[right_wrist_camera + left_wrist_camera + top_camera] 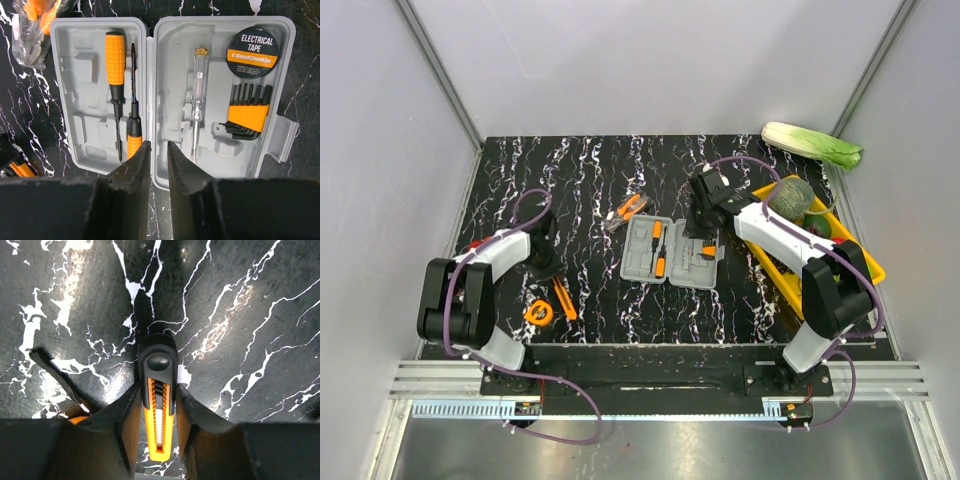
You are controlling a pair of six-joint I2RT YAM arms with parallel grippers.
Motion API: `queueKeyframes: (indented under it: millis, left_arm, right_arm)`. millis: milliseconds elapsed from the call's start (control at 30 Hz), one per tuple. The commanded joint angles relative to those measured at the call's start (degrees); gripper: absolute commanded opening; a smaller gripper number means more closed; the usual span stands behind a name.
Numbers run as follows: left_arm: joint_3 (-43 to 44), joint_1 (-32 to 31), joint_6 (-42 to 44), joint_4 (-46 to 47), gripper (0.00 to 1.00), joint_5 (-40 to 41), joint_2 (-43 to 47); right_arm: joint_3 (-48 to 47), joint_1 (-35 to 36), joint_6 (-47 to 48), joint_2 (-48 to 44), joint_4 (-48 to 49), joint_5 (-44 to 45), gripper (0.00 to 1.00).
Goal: Pack the tool kit
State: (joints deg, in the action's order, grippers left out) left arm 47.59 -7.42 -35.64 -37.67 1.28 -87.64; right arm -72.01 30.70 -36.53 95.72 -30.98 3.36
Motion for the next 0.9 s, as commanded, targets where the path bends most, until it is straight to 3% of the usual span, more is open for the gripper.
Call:
queueKeyframes:
  millis: [0, 100, 233, 467, 667, 867]
  left_arm:
    - [2.06, 0.13, 0.83, 1.46, 0.24, -1.01, -1.92]
    - [3.81, -0.49, 2.06, 1.46, 0.09, -1.01, -1.14]
    - [8.11, -3.73, 4.34, 1.55, 0.00, -2.59, 1.67]
    - [19.54, -13.31, 10.32, 7.33, 0.00, -9.00, 1.34]
    - [34.82, -22.80, 12.96, 7.70, 0.00, -10.69, -10.78]
    - [48.10, -28.34, 11.12, 5.68, 0.00, -11.82, -24.14]
  right_arm:
    - [0.55, 0.33, -0.12, -2.30, 2.51, -0.45, 0.25]
    - [0.99, 0.33, 0.50, -2.82, 2.51, -0.37, 0.25]
    - [1.96, 0.15, 0.32, -3.96, 2.51, 0.07, 0.25]
    - [3.63, -0.55, -0.90, -5.89, 2.59, 1.21, 0.24]
    - [5.21, -1.25, -1.87, -7.92, 2.68, 3.84, 0.24]
    - [7.67, -2.48, -2.40, -10.73, 1.46, 7.54, 0.24]
